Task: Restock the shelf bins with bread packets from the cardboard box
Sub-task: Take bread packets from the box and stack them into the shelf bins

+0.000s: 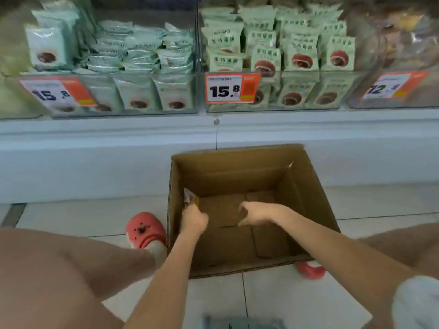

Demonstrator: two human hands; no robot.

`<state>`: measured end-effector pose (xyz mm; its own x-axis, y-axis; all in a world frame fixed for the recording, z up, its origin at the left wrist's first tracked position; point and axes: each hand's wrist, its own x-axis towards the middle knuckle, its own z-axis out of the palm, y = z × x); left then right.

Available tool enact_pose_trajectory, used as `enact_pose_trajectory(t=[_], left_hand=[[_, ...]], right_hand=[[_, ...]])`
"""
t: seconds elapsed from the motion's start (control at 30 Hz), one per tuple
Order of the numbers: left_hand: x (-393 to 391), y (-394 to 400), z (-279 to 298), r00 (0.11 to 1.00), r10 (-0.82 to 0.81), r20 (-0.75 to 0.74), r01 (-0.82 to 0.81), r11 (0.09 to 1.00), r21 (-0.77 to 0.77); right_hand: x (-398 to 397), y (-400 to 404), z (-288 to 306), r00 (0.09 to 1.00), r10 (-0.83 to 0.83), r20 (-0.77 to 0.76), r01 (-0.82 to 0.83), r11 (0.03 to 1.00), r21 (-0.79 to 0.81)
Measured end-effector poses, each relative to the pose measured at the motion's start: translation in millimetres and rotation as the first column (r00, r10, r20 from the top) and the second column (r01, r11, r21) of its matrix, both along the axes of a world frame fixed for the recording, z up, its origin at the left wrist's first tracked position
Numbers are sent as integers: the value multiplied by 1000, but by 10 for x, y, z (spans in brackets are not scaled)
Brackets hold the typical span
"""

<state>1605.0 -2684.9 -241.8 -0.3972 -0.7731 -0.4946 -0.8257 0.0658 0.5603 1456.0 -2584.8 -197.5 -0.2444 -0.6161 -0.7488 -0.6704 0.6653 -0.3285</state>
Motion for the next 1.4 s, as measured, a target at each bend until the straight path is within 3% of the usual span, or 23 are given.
enact_pose_trajectory(t=[0.1, 0.2, 0.4, 0.57, 0.67, 0.77, 0.87, 0.93, 1.13, 1.27, 1.4], left_hand=[[53, -75, -273, 996, 84, 34, -85, 996, 30], [-14, -137, -474, 994, 57, 98, -63, 996, 66], [-218, -108, -648, 944, 151, 292, -167, 985, 30], [-270, -106, -879, 888, -9, 460, 52, 995, -81], [-249, -126, -981, 878, -51, 477, 148, 974, -168], [-216, -110, -1063, 923, -40, 384, 99, 986, -134], [-164, -198, -1076, 970, 154, 186, -173, 981, 90], [-143, -269, -1049, 970, 216, 112, -234, 954, 186], [-182, -270, -690, 997, 6, -78, 24, 924, 381], [-302, -294, -172, 947, -250, -202, 310, 875, 372], [-376, -263, 482, 899, -270, -343, 398, 831, 389]], right_hand=[[196, -198, -375, 994, -55, 89, 49, 996, 71], [398, -387, -717, 977, -142, 162, 135, 989, 56], [624, -530, -1130, 908, -325, 265, 313, 946, 89], [555, -480, -1316, 835, -447, 321, 419, 894, 156], [491, -444, -1385, 765, -548, 339, 527, 835, 162], [440, -408, -1409, 696, -624, 356, 613, 774, 157], [393, -379, -1380, 646, -662, 381, 660, 735, 157], [346, -375, -1341, 642, -662, 388, 676, 727, 123], [99, -305, -1100, 726, -597, 342, 669, 729, -147], [-211, -115, -689, 846, -488, 216, 531, 726, -437], [-430, 159, -75, 756, -421, 501, 617, 714, -331]])
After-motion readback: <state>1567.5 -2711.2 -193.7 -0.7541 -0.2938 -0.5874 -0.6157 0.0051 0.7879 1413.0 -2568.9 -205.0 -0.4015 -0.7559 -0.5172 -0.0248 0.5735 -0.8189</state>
